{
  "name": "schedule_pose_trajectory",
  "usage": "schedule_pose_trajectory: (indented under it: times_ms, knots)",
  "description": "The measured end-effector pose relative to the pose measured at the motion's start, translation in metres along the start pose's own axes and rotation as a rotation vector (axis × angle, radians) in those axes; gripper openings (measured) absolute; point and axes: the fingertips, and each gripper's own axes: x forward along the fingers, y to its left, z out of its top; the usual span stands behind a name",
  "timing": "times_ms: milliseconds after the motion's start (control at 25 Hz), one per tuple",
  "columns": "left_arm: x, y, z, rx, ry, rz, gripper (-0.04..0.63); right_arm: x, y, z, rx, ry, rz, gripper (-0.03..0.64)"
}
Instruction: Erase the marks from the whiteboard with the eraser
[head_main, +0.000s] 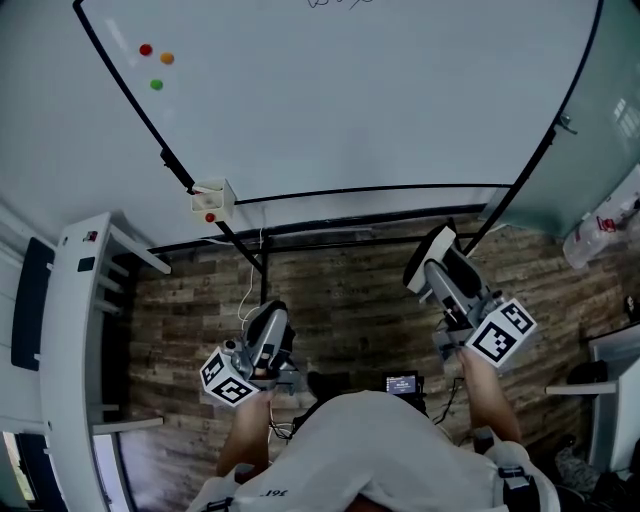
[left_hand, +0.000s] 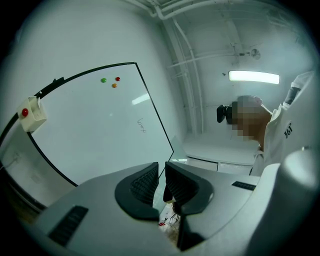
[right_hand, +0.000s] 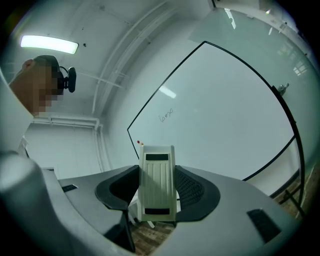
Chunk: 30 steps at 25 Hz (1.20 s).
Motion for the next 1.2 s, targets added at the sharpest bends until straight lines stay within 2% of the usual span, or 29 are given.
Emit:
schedule_pose_trajectory:
  times_ms: [680,960,1200]
  knots:
    - [-0.008,0.091,0.074,-0.003,0.042,-0.036,0.032,0.108,0.027,-0.009,-0.109,-0.007,-0.096,0.242]
    - [-0.009,0.109,0.082,-0.017,0.075,-0.065,0.032,0.128,0.035,-0.007,-0.143,-0.022,-0.135,0.242]
    - [0.004,0.124,0.081,-0.034,0.095,-0.066,0.032,0.151,0.032,-0.007,-0.175,0.005,-0.138,0.242]
